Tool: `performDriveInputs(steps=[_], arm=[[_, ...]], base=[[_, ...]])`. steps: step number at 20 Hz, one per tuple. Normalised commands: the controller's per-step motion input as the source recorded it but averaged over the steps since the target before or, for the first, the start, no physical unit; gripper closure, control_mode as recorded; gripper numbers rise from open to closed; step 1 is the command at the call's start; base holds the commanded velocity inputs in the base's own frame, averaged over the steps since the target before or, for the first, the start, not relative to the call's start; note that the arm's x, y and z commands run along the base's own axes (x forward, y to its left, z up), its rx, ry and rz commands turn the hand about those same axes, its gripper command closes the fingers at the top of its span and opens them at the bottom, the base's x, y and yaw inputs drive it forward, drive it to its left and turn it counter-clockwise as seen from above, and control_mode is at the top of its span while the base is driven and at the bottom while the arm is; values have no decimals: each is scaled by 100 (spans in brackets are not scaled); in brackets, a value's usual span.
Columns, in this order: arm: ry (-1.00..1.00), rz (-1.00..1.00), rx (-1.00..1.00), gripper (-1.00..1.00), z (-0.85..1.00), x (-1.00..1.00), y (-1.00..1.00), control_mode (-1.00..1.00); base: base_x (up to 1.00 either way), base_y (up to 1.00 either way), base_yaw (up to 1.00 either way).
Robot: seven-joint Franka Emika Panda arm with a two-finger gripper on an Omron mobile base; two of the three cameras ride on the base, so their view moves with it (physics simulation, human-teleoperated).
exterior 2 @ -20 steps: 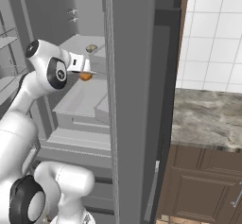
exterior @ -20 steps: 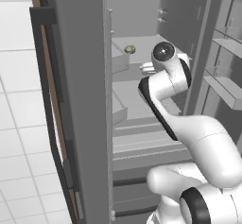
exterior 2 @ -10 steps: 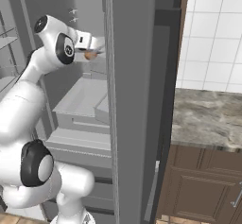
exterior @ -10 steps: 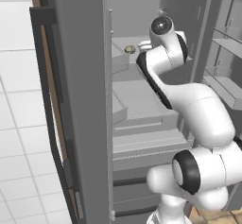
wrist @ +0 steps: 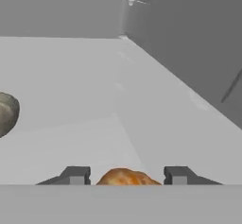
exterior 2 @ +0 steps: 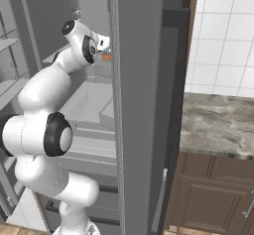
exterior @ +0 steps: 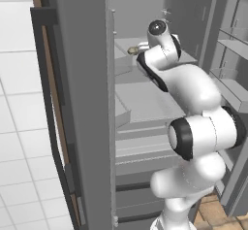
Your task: Move the dumpling and tangerine from the second highest shelf to the top shelf to make space. Then, place the pitcher from the counter on the cleared second highest shelf.
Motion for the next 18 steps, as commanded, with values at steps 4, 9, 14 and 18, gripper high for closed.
performDriveInputs(steps=[4, 9, 14, 18], arm=[[0, 0, 0, 100, -58, 100, 0, -100], [-1, 0, 0, 100, -29, 95, -4, -100], [-9, 0, 0, -100, -22, 54, -2, -100], [-21, 0, 0, -100, -3, 0, 0, -100]], base=[[0, 0, 0], [0, 0, 0], [0, 0, 0], [0, 0, 0]])
